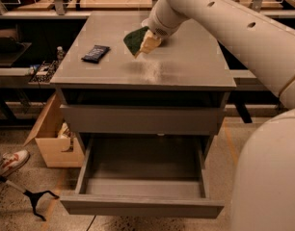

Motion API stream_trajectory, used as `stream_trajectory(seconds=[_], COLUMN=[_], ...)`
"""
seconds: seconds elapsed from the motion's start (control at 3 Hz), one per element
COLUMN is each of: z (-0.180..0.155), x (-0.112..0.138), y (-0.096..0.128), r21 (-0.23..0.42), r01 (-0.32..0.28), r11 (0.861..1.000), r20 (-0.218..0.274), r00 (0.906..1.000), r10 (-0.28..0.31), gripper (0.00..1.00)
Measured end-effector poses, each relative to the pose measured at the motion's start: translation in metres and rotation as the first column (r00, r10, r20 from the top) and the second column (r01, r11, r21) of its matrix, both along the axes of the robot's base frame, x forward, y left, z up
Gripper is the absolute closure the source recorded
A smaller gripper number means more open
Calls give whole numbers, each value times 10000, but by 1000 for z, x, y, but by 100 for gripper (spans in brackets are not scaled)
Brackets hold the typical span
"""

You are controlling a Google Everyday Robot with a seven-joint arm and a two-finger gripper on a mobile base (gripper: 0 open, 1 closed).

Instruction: Pick sponge from middle drawer and place on counter

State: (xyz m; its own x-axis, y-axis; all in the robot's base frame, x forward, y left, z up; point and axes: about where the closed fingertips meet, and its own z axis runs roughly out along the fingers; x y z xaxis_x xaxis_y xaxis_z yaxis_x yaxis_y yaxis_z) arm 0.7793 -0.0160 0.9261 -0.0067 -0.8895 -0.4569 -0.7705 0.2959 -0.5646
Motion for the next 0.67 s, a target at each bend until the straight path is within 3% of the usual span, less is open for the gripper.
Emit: stream_trajectory(seconds=[0.33,0.67], z=[-2,-4], x=[0,0], y=[1,2], r21=[-8,-17], r01=[-15,-34], r11=[10000,10000], r20=[-28,-56], r00=[10000,10000], r10=[15,34], gripper=[13,0])
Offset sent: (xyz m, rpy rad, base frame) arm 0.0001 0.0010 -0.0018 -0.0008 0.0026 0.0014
